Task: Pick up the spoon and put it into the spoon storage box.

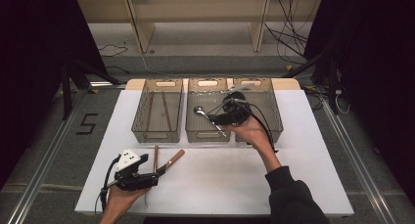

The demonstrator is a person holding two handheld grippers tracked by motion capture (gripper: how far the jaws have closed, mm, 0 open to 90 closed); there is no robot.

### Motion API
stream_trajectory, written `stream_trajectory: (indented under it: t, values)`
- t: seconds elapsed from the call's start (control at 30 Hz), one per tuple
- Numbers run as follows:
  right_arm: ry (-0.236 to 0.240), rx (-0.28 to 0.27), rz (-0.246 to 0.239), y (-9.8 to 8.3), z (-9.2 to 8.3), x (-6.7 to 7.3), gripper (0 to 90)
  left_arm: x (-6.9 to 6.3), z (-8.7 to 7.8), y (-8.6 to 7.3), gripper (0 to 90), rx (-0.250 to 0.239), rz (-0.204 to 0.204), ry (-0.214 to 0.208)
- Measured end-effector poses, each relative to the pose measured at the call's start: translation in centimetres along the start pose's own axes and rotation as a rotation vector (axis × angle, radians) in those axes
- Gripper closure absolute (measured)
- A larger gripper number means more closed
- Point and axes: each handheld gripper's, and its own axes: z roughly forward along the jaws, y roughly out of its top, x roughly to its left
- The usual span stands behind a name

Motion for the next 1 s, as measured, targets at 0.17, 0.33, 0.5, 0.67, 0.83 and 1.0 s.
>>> stream_trajectory:
  t: [0.17,0.33,0.5,0.67,0.83,1.0]
  values:
    - [0.009,-0.012,-0.013,-1.3,-1.2,0.3,30.0,0.5,-0.1,0.5,19.8,0.052,0.001,0.002]
    - [0.027,-0.019,-0.019,-2.8,-2.0,0.6,30.0,0.2,0.2,0.7,20.3,0.1,0.022,-0.003]
    - [0.04,-0.038,-0.024,-4.0,-2.9,0.9,30.0,-0.1,0.5,1.1,23.4,0.148,0.074,-0.027]
    - [0.046,-0.044,-0.04,-5.2,-3.7,1.3,29.9,-0.4,1.0,1.4,26.9,0.207,0.118,-0.054]
    - [0.058,-0.069,-0.036,-6.7,-4.5,1.6,29.8,-0.7,1.8,1.4,28.6,0.252,0.15,-0.061]
    - [0.07,-0.075,-0.025,-8.5,-4.9,1.7,29.8,-0.6,2.4,1.5,31.4,0.282,0.162,-0.061]
